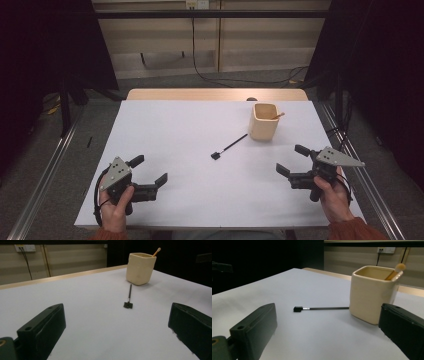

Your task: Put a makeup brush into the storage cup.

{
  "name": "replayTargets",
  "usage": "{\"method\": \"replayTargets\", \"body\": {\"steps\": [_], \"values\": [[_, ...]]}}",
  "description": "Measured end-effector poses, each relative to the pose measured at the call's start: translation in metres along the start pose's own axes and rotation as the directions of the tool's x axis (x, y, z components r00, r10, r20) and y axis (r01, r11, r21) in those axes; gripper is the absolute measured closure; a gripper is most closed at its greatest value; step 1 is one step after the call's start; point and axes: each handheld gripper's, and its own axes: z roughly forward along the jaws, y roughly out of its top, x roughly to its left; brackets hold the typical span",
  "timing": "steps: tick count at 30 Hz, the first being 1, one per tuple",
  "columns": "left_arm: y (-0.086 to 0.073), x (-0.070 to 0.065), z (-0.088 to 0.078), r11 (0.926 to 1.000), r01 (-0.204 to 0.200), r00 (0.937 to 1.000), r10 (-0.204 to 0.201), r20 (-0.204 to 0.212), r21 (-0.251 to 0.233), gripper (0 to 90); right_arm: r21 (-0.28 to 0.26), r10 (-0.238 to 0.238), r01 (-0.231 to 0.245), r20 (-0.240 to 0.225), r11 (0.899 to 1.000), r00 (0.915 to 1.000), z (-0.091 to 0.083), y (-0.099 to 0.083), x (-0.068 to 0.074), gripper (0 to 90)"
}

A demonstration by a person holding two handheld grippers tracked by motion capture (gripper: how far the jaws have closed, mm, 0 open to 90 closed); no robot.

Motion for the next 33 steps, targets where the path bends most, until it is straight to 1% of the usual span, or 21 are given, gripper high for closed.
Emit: {"method": "replayTargets", "body": {"steps": [4, 7, 11, 15, 18, 20, 22, 24, 28, 33], "values": [[-0.001, 0.002, -0.002, 1.0, 0.004, 0.9999, -0.004, -0.009, -0.002, 1.3, -0.001, -0.014, 0.014, -0.019, 1.0, 0.9997, 0.011, 0.007, 0.0, 1.2], [-0.001, 0.002, -0.003, 1.0, 0.003, 1.0, -0.003, -0.007, -0.003, 1.3, 0.006, -0.021, 0.021, -0.039, 1.0, 0.999, 0.021, 0.012, 0.0, 0.8], [-0.001, 0.003, -0.004, 1.0, 0.0, 0.9999, 0.0, -0.013, 0.002, 1.3, 0.014, -0.03, 0.031, -0.069, 0.999, 0.9972, 0.034, 0.019, 0.001, 0.5], [-0.002, 0.004, -0.005, 1.0, 0.003, 0.9998, -0.003, -0.019, -0.001, 1.3, 0.017, -0.04, 0.041, -0.089, 0.999, 0.9953, 0.048, 0.025, 0.004, 0.5], [-0.003, 0.005, -0.006, 1.0, 0.0, 0.9998, 0.0, -0.018, -0.002, 1.3, 0.032, -0.06, 0.063, -0.11, 0.997, 0.9922, 0.059, 0.029, 0.007, 0.5], [-0.003, 0.005, -0.006, 1.0, 0.004, 0.9999, -0.004, -0.017, -0.003, 1.3, 0.031, -0.063, 0.068, -0.128, 0.997, 0.9898, 0.065, 0.033, 0.01, 0.6], [-0.003, 0.005, -0.007, 1.0, 0.002, 0.9998, -0.003, -0.018, -0.002, 1.3, 0.023, -0.064, 0.068, -0.134, 0.997, 0.9889, 0.071, 0.035, 0.012, 0.6], [-0.003, 0.005, -0.008, 1.0, 0.0, 0.9999, 0.0, -0.016, -0.002, 1.2, 0.032, -0.059, 0.064, -0.16, 0.997, 0.9854, 0.076, 0.037, 0.012, 0.6], [-0.004, 0.006, -0.008, 1.0, 0.001, 0.9999, -0.002, -0.013, -0.004, 1.2, 0.039, -0.065, 0.073, -0.174, 0.997, 0.9826, 0.086, 0.041, 0.014, 0.6], [-0.005, 0.006, -0.009, 1.0, -0.003, 0.9999, 0.003, -0.012, -0.002, 1.2, 0.043, -0.068, 0.077, -0.182, 0.996, 0.9809, 0.097, 0.044, 0.012, 1.3]]}}
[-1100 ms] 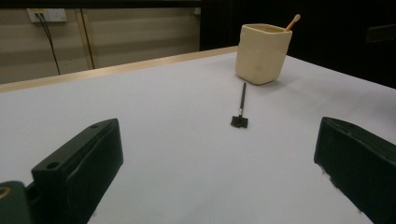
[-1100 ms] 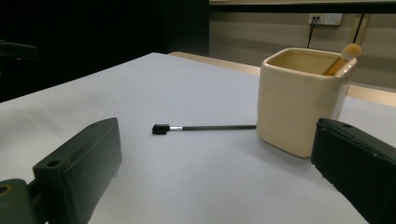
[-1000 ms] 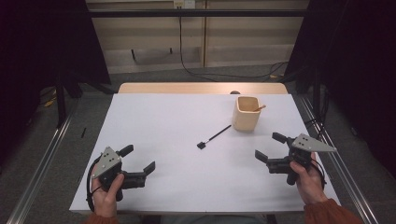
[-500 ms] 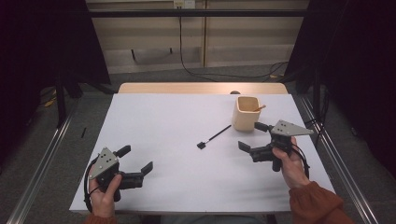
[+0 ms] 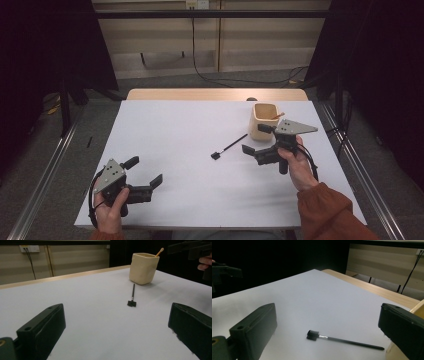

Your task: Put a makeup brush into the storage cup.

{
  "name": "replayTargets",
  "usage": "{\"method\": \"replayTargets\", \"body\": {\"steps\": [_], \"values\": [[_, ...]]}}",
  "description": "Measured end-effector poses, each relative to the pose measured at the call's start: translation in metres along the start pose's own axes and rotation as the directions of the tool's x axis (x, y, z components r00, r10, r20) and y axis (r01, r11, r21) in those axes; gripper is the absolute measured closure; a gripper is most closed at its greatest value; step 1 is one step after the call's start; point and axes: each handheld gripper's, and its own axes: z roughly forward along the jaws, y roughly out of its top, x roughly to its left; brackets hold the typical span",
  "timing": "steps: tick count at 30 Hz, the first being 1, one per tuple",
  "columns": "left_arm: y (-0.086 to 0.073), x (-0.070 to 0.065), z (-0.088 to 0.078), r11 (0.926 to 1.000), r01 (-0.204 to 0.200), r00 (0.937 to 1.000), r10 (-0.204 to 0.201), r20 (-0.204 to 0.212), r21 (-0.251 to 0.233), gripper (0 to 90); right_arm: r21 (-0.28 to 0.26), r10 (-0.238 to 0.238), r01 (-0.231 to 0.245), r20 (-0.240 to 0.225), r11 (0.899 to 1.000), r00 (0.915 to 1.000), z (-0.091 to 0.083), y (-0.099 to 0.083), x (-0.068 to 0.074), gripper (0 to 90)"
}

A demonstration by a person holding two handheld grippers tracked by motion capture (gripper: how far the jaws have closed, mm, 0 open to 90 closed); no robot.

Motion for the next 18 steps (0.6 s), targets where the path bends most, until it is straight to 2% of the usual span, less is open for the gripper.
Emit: {"method": "replayTargets", "body": {"steps": [5, 13, 18], "values": [[-0.002, 0.002, -0.001, 1.0, 0.006, 1.0, -0.006, -0.005, 0.004, 1.2, 0.022, -0.004, 0.004, 0.002, 1.0, 1.0, 0.009, -0.001, -0.003, 1.9], [-0.002, 0.002, -0.001, 1.0, 0.004, 1.0, -0.004, -0.002, 0.004, 1.3, 0.012, -0.015, 0.016, -0.009, 1.0, 0.9998, 0.023, 0.007, -0.005, 2.2], [-0.002, 0.003, -0.002, 1.0, 0.006, 1.0, -0.006, -0.005, 0.004, 1.2, 0.051, -0.025, 0.026, -0.024, 0.998, 0.9994, 0.036, 0.012, -0.011, 2.9]]}}
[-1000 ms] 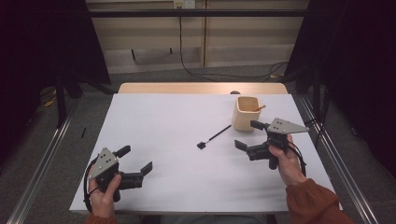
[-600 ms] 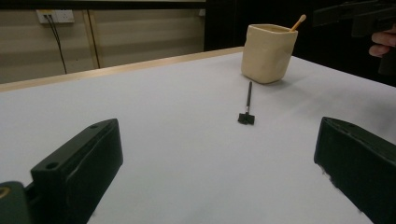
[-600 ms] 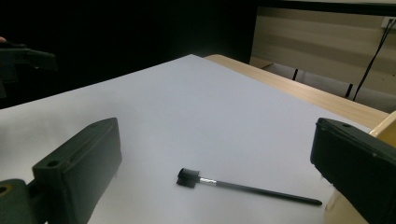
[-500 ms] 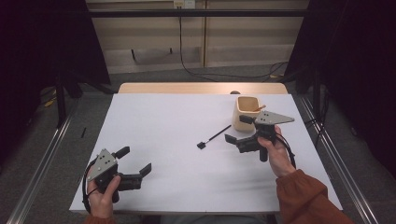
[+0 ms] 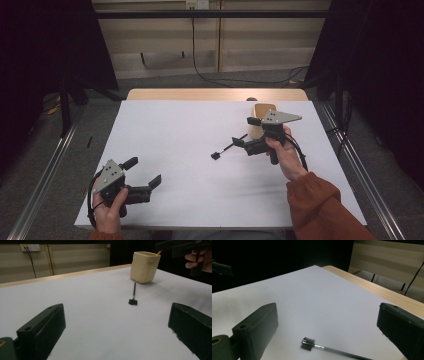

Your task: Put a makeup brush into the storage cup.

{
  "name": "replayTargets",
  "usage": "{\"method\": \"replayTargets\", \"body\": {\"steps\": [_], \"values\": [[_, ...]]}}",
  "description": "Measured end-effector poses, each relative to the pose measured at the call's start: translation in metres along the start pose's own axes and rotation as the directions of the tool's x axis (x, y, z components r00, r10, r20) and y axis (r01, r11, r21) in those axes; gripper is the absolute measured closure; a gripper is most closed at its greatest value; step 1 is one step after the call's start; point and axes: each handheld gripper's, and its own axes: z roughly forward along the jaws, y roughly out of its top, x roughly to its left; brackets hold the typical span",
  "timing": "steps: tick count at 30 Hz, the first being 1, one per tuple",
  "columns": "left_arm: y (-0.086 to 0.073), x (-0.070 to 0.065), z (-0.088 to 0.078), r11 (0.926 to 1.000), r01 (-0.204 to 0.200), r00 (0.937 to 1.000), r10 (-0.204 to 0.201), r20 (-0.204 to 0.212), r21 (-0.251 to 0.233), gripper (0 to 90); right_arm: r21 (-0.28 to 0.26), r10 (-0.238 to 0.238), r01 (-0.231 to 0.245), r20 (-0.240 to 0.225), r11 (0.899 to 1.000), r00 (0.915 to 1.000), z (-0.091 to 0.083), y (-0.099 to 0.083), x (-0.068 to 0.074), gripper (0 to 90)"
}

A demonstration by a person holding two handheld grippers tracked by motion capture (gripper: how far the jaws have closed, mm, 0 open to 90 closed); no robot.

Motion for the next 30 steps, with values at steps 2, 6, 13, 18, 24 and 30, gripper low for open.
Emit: {"method": "replayTargets", "body": {"steps": [2, 6, 13, 18, 24, 30], "values": [[0.0, 0.0, 0.0, 1.0, 0.003, 1.0, -0.003, 0.0, -0.001, 1.2, 0.03, -0.001, 0.002, -0.013, 1.0, 0.9999, 0.006, 0.001, -0.004, 3.6], [0.0, 0.0, 0.0, 1.0, 0.001, 1.0, -0.001, 0.002, -0.001, 1.2, 0.055, -0.004, 0.004, -0.017, 0.998, 0.9999, 0.013, 0.004, -0.008, 4.4], [0.0, 0.001, 0.0, 1.0, -0.006, 0.9999, 0.006, 0.009, 0.001, 1.2, 0.078, 0.007, -0.005, -0.025, 0.997, 0.9997, 0.021, 0.012, -0.02, 6.2], [0.0, 0.001, 0.001, 1.0, -0.008, 0.9999, 0.008, 0.015, 0.003, 1.2, 0.131, -0.01, 0.016, -0.046, 0.991, 0.9989, 0.029, 0.017, -0.022, 7.5], [0.0, 0.001, 0.001, 1.0, -0.006, 0.9998, 0.006, 0.017, 0.004, 1.3, 0.24, 0.005, 0.018, -0.096, 0.971, 0.9954, 0.043, 0.02, -0.03, 15.7], [0.0, 0.0, 0.001, 0.9999, -0.009, 0.9997, 0.009, 0.021, 0.005, 1.4, 0.336, 0.005, 0.032, -0.106, 0.941, 0.9943, 0.053, 0.019, -0.034, 21.5]]}}
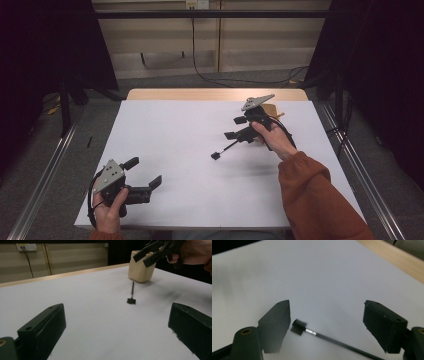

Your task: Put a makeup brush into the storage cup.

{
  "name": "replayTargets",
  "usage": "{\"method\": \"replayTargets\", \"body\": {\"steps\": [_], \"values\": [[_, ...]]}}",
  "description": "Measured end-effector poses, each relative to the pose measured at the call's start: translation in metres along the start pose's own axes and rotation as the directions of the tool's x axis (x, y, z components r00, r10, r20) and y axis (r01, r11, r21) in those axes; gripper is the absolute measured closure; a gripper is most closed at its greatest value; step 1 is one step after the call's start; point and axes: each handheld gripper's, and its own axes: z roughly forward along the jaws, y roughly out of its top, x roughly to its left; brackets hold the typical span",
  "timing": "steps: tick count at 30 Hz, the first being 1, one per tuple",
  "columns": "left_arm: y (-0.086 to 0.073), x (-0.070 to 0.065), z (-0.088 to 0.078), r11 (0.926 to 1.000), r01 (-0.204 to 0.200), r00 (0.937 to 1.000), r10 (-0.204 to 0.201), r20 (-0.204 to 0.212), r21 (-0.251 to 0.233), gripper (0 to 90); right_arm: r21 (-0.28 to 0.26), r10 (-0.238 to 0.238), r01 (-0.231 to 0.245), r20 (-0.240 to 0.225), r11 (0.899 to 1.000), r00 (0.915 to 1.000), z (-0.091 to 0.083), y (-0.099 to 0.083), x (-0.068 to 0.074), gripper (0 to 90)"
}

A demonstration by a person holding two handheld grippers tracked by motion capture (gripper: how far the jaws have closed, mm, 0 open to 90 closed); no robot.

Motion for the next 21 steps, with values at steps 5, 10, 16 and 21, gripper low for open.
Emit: {"method": "replayTargets", "body": {"steps": [5, 10, 16, 21], "values": [[0.0, 0.0, 0.0, 1.0, -0.002, 1.0, 0.002, 0.0, 0.001, 1.5, 0.132, -0.035, 0.034, 0.003, 0.991, 0.9994, 0.008, 0.002, -0.004, 18.5], [0.0, 0.0, 0.0, 1.0, -0.002, 1.0, 0.002, 0.0, 0.003, 1.6, 0.213, -0.058, 0.067, -0.046, 0.975, 0.9972, 0.012, 0.005, -0.007, 12.9], [0.0, 0.001, 0.0, 1.0, -0.001, 1.0, 0.001, 0.001, 0.001, 1.6, 0.313, -0.069, 0.087, -0.068, 0.946, 0.9953, 0.017, 0.01, -0.013, 14.7], [0.0, 0.001, 0.0, 1.0, -0.002, 1.0, 0.002, 0.0, 0.001, 1.5, 0.395, -0.122, 0.146, -0.084, 0.907, 0.9889, 0.022, 0.014, -0.012, 12.7]]}}
